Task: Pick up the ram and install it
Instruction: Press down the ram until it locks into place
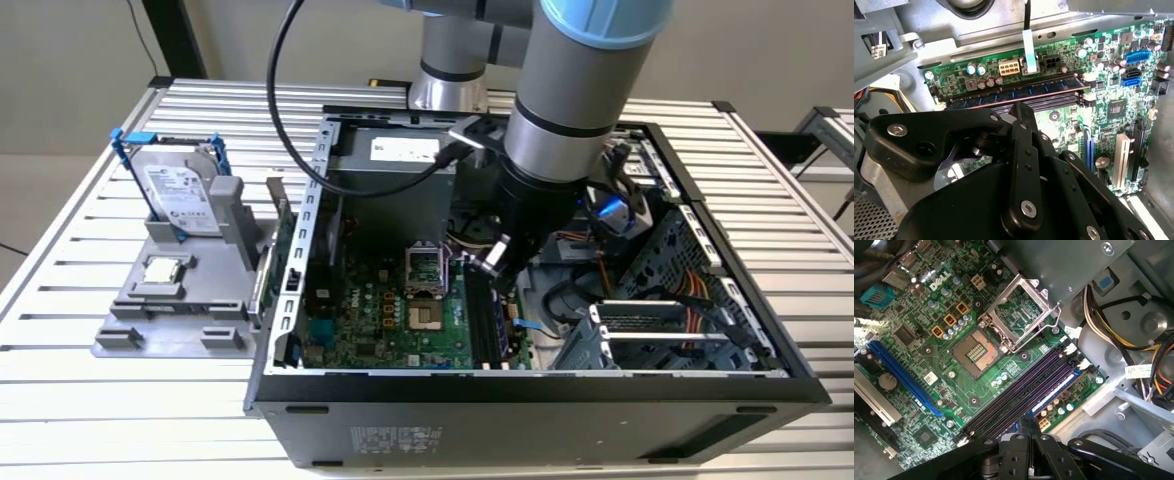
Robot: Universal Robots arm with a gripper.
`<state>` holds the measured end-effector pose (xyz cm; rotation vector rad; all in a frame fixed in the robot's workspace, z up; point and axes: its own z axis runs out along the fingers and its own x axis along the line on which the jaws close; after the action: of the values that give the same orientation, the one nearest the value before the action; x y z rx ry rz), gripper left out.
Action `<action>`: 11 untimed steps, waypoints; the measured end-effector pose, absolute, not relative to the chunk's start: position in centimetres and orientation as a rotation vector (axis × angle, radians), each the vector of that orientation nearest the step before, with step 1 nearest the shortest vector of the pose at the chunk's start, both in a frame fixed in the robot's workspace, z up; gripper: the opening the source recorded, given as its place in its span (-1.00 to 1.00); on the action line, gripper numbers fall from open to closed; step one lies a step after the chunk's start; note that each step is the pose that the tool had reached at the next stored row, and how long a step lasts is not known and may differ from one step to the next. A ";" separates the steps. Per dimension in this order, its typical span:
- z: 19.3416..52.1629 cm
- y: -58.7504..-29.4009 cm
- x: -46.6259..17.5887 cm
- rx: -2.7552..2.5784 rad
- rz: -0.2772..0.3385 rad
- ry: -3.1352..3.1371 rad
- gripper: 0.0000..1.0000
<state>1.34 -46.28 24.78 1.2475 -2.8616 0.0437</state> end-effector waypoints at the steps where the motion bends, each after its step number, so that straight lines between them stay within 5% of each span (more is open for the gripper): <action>1: 24.8 -46.3 1.3 1.257 0.043 -2.859 -1.00; 11: 24.8 -46.3 1.3 1.348 0.044 -2.860 -1.00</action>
<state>1.34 -46.28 24.78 1.3482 -2.8602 0.0441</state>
